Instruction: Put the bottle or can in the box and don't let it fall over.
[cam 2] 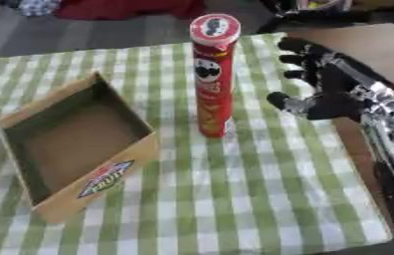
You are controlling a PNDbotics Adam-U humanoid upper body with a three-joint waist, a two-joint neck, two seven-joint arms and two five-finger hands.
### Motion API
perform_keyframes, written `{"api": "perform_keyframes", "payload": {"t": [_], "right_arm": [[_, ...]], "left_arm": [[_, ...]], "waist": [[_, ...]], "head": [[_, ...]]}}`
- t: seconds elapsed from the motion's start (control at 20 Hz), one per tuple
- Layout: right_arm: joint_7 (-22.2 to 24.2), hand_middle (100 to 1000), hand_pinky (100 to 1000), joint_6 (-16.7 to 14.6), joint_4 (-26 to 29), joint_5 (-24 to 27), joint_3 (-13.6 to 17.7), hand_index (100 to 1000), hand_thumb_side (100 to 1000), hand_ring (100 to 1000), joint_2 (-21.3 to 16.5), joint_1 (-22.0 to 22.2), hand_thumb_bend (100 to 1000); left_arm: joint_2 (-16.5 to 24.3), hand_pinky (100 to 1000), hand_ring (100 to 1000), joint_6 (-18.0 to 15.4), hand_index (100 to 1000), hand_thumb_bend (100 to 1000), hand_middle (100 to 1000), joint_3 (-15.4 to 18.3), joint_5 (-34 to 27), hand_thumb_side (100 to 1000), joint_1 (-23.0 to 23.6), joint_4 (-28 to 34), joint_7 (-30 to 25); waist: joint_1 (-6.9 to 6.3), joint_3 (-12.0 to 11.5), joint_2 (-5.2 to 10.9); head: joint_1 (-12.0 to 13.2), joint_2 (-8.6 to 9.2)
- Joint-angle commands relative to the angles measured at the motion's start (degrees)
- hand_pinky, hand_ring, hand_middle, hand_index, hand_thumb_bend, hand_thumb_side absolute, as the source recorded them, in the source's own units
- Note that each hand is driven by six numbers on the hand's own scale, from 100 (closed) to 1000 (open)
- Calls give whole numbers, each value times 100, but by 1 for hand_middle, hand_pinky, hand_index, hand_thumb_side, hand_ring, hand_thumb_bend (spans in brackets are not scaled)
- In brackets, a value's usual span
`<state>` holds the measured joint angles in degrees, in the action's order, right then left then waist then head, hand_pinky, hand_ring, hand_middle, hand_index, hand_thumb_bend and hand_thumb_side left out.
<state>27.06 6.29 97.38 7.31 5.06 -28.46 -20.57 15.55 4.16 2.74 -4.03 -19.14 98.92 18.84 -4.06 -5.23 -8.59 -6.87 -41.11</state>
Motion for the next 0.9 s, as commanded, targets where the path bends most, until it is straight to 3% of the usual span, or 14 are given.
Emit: {"api": "perform_keyframes", "payload": {"t": [0.05,0.9], "right_arm": [[81,1000,936,5,-116,101,13,1000,129,1000,-80,-166,406],[357,1000,937,-30,-636,197,-117,1000,121,1000,69,-748,412]], "left_arm": [[56,695,1000,-9,814,100,1000,19,-14,740,-113,125,-19],[-9,696,1000,7,812,100,1000,-12,-43,738,-195,150,-49]], "waist": [[7,-22,41],[-53,-116,-77]], "head": [[-6,91],[-159,133]]}}
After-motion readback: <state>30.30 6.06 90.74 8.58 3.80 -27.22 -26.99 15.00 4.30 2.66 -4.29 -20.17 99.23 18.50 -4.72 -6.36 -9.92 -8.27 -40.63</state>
